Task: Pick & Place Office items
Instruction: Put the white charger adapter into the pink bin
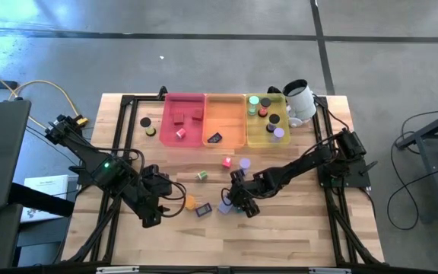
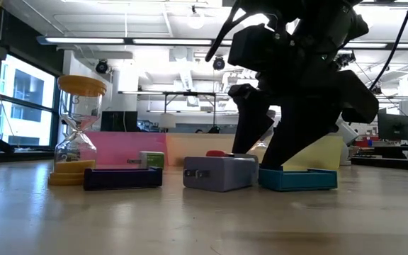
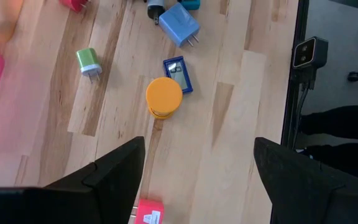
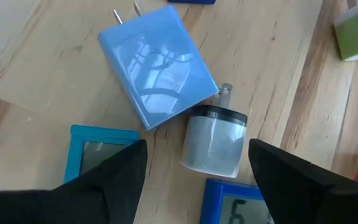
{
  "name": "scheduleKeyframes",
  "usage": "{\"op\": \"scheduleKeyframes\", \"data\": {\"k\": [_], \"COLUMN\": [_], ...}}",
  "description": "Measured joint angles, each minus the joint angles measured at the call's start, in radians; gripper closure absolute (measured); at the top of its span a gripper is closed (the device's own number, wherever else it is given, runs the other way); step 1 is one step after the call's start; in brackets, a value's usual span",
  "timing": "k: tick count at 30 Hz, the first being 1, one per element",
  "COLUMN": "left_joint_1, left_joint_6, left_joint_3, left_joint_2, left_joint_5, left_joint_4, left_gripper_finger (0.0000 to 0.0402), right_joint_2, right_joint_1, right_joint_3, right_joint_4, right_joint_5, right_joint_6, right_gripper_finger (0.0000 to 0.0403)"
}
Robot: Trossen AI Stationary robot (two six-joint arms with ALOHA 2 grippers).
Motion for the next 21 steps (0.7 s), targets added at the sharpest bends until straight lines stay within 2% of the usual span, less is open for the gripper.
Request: {"op": "scheduleKeyframes", "data": {"k": [21], "left_joint_1": [0.000], "left_joint_6": [-0.009], "left_joint_3": [0.000], "left_joint_2": [0.000], "left_joint_5": [0.000], "left_joint_4": [0.001], "left_gripper_finger": [0.0109], "right_joint_2": [0.057], "right_joint_1": [-0.019], "right_joint_3": [0.001], "right_joint_4": [0.068], "right_joint_5": [-0.011], "right_joint_6": [0.003], "right_gripper_finger": [0.0133]}}
